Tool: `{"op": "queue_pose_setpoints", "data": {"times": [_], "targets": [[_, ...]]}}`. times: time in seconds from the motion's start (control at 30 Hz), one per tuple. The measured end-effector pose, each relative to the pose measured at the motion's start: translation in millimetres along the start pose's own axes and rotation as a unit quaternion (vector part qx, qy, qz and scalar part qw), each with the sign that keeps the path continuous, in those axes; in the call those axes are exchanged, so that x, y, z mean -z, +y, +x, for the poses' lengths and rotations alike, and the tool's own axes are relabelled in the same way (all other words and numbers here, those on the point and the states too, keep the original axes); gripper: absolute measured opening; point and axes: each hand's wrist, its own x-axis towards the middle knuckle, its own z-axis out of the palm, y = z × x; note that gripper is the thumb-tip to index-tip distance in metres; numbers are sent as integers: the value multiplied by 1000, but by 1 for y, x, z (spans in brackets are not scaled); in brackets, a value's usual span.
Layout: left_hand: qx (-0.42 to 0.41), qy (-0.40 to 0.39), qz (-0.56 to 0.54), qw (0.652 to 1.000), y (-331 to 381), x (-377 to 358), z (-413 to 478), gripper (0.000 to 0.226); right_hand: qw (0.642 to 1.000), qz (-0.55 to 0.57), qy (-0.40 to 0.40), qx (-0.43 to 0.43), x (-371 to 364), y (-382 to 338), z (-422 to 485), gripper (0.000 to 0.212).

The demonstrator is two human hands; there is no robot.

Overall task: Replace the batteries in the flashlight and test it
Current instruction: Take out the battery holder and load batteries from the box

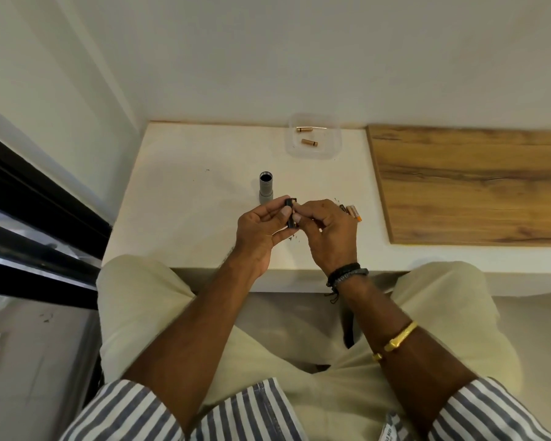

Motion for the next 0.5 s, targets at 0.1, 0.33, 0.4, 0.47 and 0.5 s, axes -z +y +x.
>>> {"op": "queue_pose_setpoints", "data": {"times": [0.1,0.33,0.4,0.47,0.5], "targets": [[15,6,-28,999,2,1,2,22,1000,-26,-13,12,-6,1,-5,17],[48,-5,-61,997,6,-1,7,27,993,79,-8,-83,-3,11,14,15],[65,-10,-74,995,4,0,10,31,988,94,17,-125,-3,16,30,14],[86,-7,-91,992,2,0,14,31,981,112,41,-154,-3,22,54,13],[96,-4,-101,990,1,1,16,31,978,117,51,-163,-3,26,67,12]]}}
